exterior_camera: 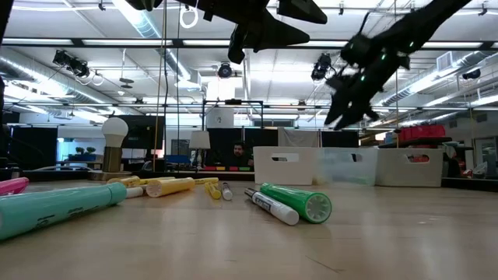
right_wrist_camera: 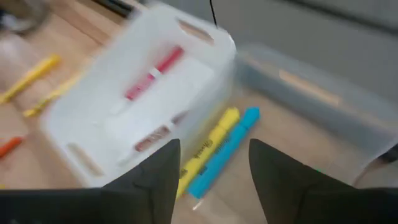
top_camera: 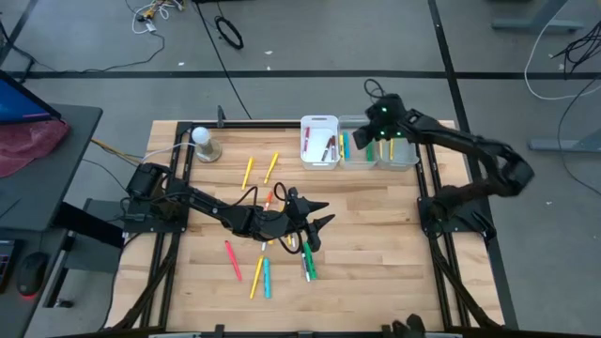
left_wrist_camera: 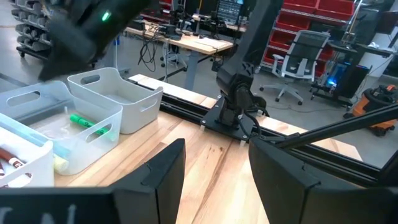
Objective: Pick & Place Markers
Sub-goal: Put the orange marker pen into the white bin
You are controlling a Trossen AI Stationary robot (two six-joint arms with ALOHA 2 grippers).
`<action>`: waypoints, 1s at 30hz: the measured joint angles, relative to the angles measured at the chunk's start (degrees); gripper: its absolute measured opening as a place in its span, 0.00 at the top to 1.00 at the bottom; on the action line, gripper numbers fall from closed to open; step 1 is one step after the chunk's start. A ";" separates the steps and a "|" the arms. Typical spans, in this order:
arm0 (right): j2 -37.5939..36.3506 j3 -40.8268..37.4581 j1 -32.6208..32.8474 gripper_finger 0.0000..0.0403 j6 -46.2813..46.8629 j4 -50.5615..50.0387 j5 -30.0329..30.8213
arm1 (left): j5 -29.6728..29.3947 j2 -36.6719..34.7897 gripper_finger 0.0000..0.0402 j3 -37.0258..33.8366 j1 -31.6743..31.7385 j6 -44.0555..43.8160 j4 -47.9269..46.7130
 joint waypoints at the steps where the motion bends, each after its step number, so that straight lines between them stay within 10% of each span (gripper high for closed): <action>1: -2.36 0.00 0.99 0.54 -0.79 -0.79 0.36 | 0.00 0.00 0.54 0.00 0.00 0.00 0.00; 11: -21.05 -1.90 27.23 0.62 -3.55 -8.71 7.74 | -0.66 -0.88 0.54 0.00 -0.94 2.88 -0.64; 20: -25.65 -17.33 58.24 0.70 2.14 7.76 17.44 | -13.39 -7.90 0.54 0.04 -5.68 -0.58 -17.91; 30: -22.70 -35.78 73.46 0.76 12.76 34.30 30.06 | -17.40 -13.00 0.54 0.04 -10.42 -28.91 -51.91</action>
